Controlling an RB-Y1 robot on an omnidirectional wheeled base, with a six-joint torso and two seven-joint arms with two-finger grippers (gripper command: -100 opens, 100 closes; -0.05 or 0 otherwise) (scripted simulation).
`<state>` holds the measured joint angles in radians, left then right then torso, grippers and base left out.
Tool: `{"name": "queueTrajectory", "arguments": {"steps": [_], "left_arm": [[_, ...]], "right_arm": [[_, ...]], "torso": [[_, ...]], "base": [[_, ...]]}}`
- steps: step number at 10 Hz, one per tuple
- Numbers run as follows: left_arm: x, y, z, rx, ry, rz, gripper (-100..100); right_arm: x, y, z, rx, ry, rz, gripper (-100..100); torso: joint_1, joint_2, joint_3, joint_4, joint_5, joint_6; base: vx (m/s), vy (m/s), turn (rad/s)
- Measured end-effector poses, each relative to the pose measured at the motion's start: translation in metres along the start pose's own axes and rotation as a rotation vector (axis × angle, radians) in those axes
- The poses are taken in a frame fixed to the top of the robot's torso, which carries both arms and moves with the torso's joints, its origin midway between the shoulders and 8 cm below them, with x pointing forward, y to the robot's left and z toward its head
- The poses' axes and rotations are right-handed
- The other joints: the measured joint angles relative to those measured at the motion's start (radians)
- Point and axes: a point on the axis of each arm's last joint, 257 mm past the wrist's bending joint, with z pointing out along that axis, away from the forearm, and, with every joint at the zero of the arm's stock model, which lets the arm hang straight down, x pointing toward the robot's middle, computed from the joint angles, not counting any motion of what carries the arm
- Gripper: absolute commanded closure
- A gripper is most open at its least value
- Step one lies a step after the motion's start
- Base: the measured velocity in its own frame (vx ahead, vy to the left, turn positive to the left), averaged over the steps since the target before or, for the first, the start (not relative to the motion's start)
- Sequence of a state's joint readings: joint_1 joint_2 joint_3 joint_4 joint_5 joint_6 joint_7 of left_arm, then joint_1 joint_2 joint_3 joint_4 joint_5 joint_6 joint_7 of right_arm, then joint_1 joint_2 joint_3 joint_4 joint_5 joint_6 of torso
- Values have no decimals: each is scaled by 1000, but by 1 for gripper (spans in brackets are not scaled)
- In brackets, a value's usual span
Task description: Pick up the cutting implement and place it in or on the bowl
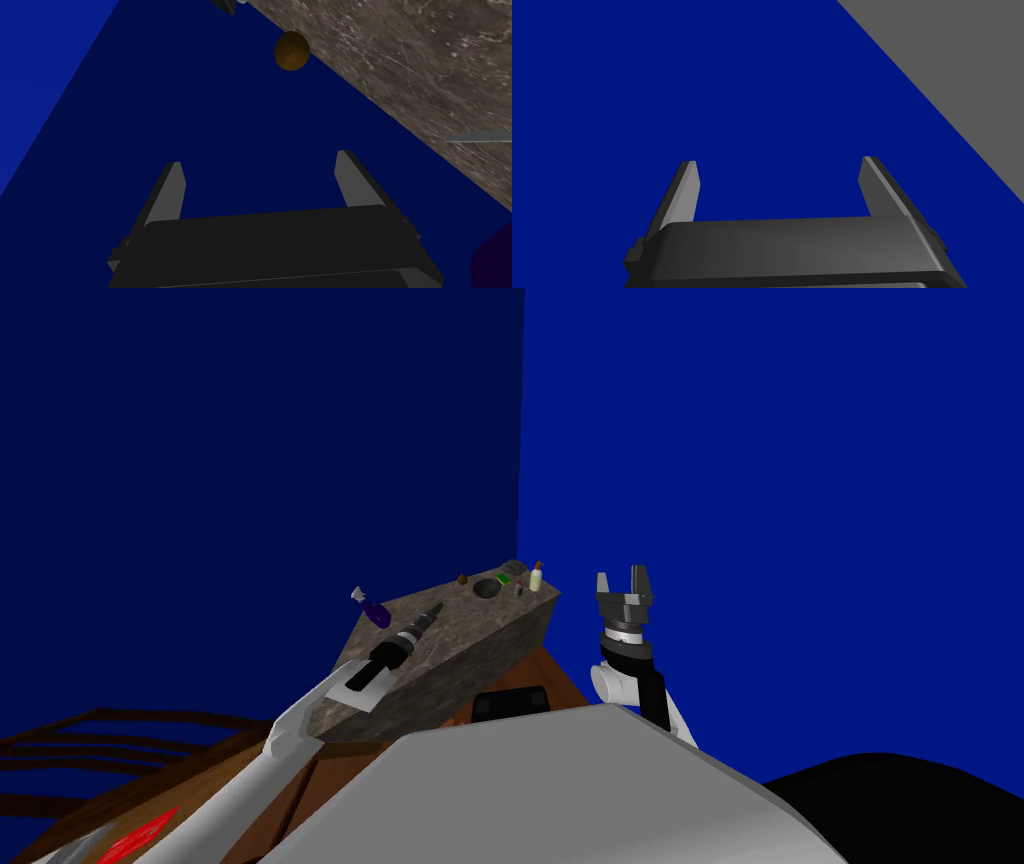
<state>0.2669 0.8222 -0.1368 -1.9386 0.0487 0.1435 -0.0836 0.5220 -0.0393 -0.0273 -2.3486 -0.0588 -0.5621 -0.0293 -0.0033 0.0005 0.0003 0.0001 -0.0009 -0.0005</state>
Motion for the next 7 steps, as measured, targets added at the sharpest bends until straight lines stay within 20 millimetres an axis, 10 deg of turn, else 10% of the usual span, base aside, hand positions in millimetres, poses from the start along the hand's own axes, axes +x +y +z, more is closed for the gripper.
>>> {"name": "queueTrajectory", "arguments": {"steps": [7], "left_arm": [[-8, 112, -14, -288, 70, 106, -100]], "right_arm": [[0, 0, 0, 0, 0, 0, 0]], "torso": [[0, 0, 0, 0, 0, 0]], "base": [[19, -47, -141]]}}
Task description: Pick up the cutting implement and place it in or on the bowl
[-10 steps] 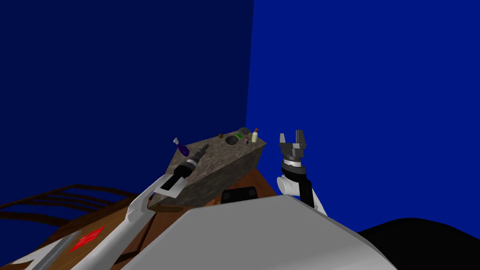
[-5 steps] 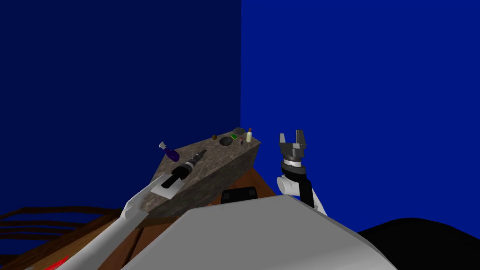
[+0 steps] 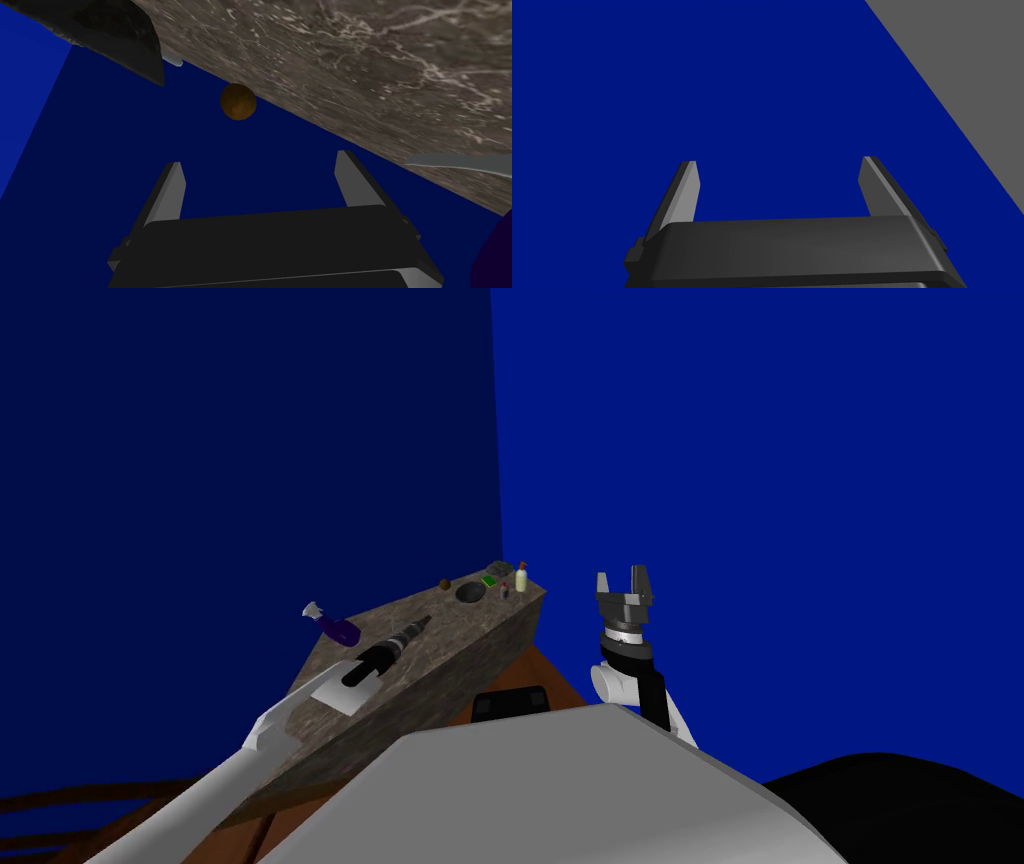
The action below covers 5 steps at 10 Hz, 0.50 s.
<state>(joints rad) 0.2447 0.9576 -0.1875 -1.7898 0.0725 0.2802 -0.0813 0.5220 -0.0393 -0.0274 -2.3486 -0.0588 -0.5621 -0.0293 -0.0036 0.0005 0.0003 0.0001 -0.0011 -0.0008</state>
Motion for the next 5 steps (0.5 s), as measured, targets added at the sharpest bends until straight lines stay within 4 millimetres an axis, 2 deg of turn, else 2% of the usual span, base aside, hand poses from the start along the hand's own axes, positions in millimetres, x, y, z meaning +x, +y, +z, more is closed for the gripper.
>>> {"name": "queueTrajectory", "arguments": {"steps": [1, 2, 3, 5], "left_arm": [[-2, 13, 4, -36, 5, 11, -100], [-6, 30, 3, -83, 11, 29, -100], [-12, 53, -1, -140, 16, 51, -100], [-15, 84, -1, -218, 21, 78, -100]], "right_arm": [[0, 0, 0, 0, 0, 0, 0], [0, 0, 0, 0, 0, 0, 0], [0, 0, 0, 0, 0, 0, 0], [0, 0, 0, 0, 0, 0, 0]], "torso": [[1, 0, 0, 0, 0, 0], [1, -1, 0, 0, 0, 0], [1, -1, 0, 0, 0, 0], [3, 0, 0, 0, 1, 0]], "base": [[34, -41, -159], [37, -51, -219], [21, -28, -72], [10, -21, -157]]}}
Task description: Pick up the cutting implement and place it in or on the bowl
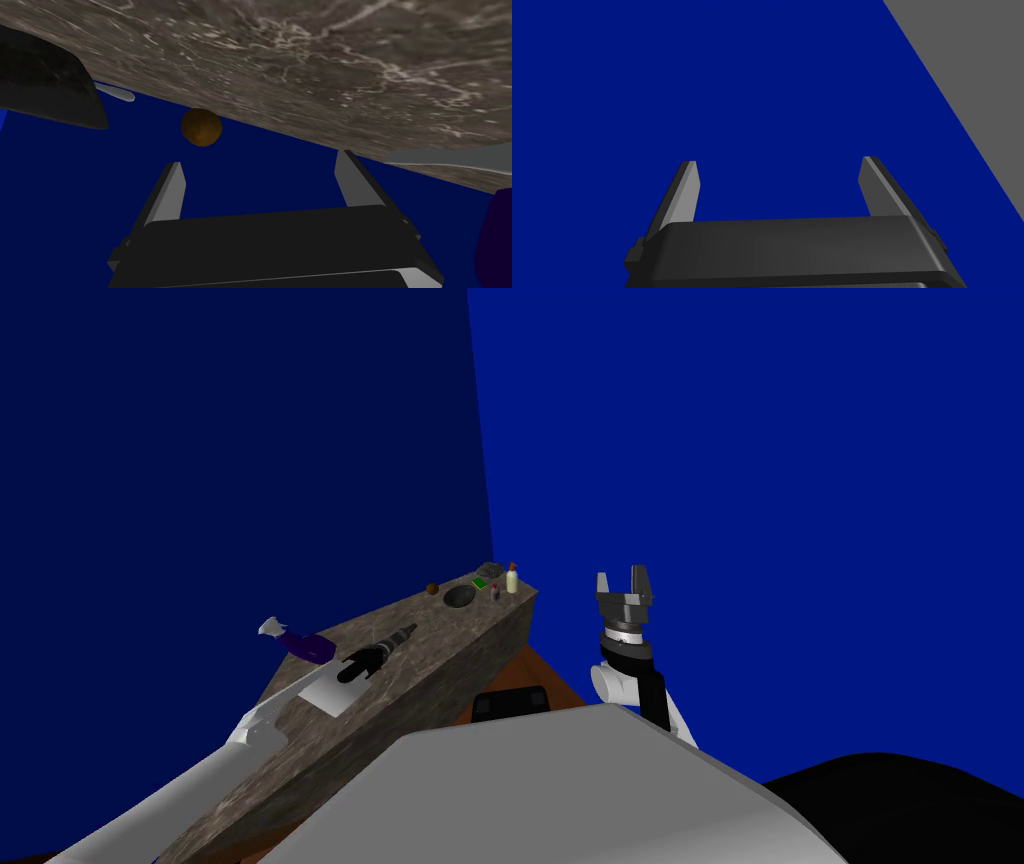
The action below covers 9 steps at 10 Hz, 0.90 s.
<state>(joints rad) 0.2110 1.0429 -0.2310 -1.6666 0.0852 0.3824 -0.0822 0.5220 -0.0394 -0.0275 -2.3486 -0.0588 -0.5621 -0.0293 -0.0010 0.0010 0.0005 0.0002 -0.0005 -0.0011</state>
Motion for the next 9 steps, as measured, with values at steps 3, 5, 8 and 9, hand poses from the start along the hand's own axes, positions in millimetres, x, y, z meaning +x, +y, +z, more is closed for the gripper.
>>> {"name": "queueTrajectory", "arguments": {"steps": [3, 5, 8, 9], "left_arm": [[-16, 48, 2, -123, 0, 45, -100], [-25, 82, -3, -200, -1, 71, -100], [-39, 131, -12, -326, 0, 114, -100], [-40, 144, -17, -366, 3, 126, -100]], "right_arm": [[0, 0, 0, 0, 0, 0, 0], [0, 0, 0, 0, 0, 0, 0], [0, 0, 0, 0, 0, 0, 0], [0, 0, 0, 0, 0, 0, 0]], "torso": [[1, 1, 1, 0, 0, 0], [1, 1, 1, 0, 0, 0], [2, 2, 1, 1, 1, -1], [2, 3, 2, 1, 1, 0]], "base": [[6, -9, -102], [0, 1, -72], [-10, 10, -106], [-17, 16, -90]]}}
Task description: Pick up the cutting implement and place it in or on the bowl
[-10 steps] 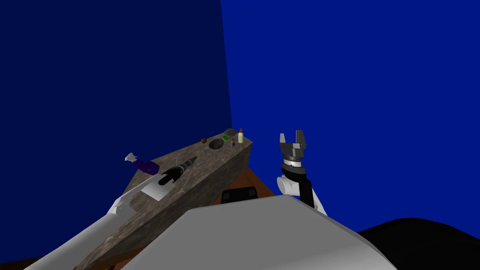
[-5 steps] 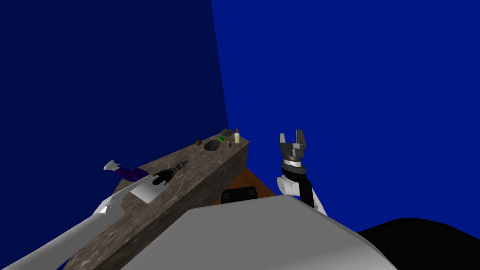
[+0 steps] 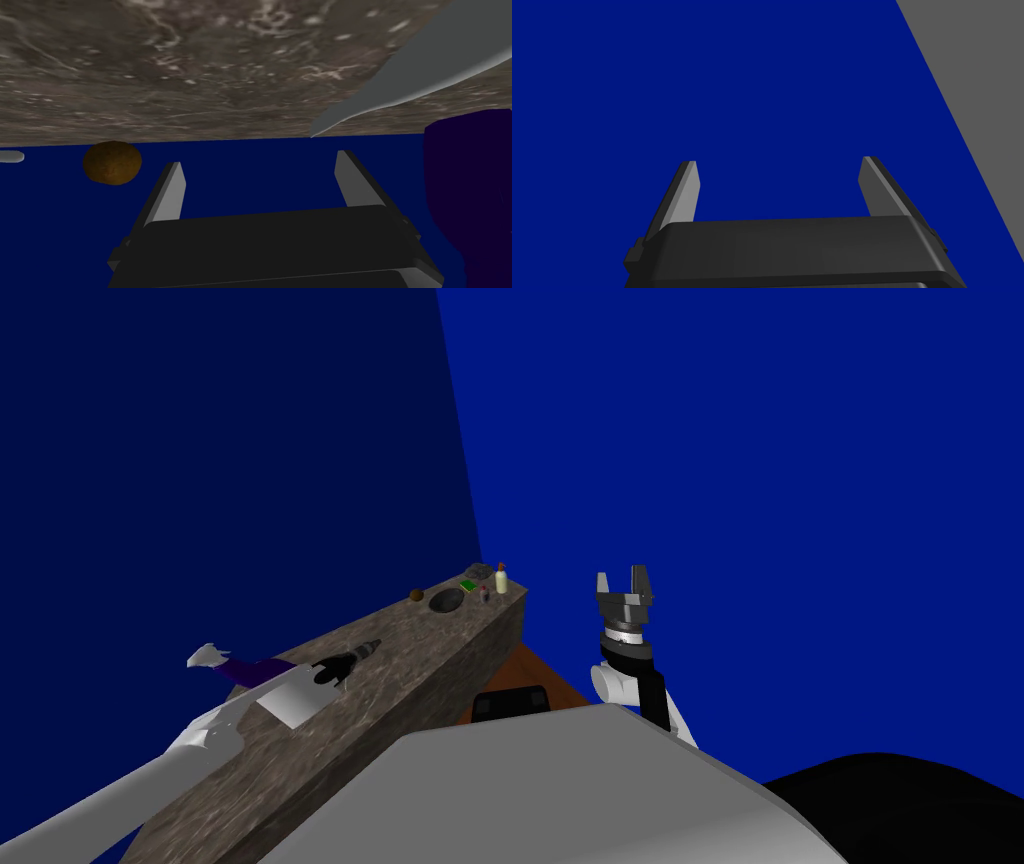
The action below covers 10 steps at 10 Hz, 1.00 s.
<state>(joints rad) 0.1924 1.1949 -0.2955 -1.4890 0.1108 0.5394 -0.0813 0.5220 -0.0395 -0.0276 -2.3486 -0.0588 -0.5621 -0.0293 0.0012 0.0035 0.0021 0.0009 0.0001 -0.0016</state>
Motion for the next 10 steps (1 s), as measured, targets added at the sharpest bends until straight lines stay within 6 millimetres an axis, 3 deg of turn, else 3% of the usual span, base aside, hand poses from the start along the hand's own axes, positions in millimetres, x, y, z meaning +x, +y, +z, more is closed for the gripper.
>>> {"name": "queueTrajectory", "arguments": {"steps": [3, 4, 5, 8, 9, 10], "left_arm": [[12, 49, 0, -104, 27, 29, -100], [12, 50, 0, -106, 28, 29, 0], [12, 50, 0, -106, 28, 29, -100], [23, 58, 6, -119, 31, 23, -100], [23, 58, 6, -119, 31, 23, 100], [23, 58, 6, -119, 31, 23, 100]], "right_arm": [[0, 0, 0, 0, 0, 0, 0], [0, 0, 0, 0, 0, 0, 0], [0, 0, 0, 0, 0, 0, 0], [0, 0, 0, 0, 0, 0, 0], [0, 0, 0, 0, 0, 0, 0], [0, 0, 0, 0, 0, 0, 0]], "torso": [[0, 1, 0, 0, 0, 0], [0, 0, 0, 0, 0, 0], [-1, -1, 0, 0, 0, 0], [0, -2, -1, 0, 0, 0], [0, -1, -1, 0, 0, 0], [-1, -1, -1, 0, 0, 0]], "base": [[-17, 14, -34], [0, 0, 0], [23, 19, -66], [16, 20, -34], [0, 0, 0], [-2, 0, 17]]}}
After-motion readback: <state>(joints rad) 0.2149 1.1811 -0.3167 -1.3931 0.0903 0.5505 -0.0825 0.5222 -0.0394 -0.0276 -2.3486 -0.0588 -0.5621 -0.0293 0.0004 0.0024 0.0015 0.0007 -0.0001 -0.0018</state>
